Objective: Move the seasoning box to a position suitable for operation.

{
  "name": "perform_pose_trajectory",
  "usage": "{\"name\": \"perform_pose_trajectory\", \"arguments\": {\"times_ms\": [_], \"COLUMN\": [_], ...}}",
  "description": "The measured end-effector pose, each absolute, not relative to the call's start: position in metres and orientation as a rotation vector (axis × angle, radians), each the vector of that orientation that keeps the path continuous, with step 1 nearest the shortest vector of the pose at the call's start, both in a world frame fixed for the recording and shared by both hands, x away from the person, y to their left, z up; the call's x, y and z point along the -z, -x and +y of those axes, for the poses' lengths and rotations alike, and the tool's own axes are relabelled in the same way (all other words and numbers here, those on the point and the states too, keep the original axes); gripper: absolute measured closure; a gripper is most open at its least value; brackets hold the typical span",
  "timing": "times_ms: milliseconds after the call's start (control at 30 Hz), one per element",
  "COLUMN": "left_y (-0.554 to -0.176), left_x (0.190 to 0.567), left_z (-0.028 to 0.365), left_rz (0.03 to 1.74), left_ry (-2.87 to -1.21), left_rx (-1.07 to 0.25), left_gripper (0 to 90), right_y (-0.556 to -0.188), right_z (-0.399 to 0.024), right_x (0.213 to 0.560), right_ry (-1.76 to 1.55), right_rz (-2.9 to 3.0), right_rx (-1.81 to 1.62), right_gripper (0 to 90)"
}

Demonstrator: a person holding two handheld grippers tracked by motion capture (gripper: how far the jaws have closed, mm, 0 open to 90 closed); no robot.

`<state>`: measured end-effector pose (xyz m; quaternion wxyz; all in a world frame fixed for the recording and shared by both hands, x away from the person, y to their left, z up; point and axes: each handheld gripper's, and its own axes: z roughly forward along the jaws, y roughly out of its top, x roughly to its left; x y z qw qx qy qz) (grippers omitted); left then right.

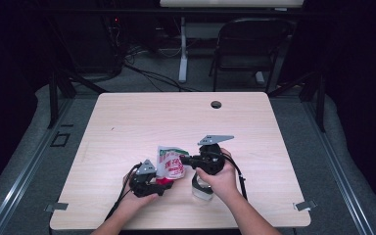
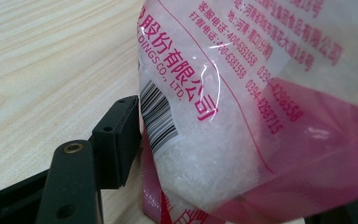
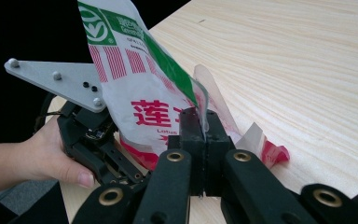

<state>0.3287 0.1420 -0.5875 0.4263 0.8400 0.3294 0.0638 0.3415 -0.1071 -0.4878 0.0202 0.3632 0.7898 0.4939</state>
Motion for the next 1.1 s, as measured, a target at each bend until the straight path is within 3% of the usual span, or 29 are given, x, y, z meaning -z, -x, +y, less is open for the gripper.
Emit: {"name": "perform_pose_trajectory", "arguments": {"times_ms": [1100], "left_y": [-0.344], "left_x": [0.591], "left_z": [0.145], "left_rz": [0.895], "left_ry": [-2.015], "left_rx": [0.001], "left_gripper": [33.9], "right_y": [-0.328], "right_z": [-0.101], "right_x": [0.481], "right_ry": [-0.957], "right_rz": [2.405], "right_rx": [-1.610], "right_gripper": [90.0]}}
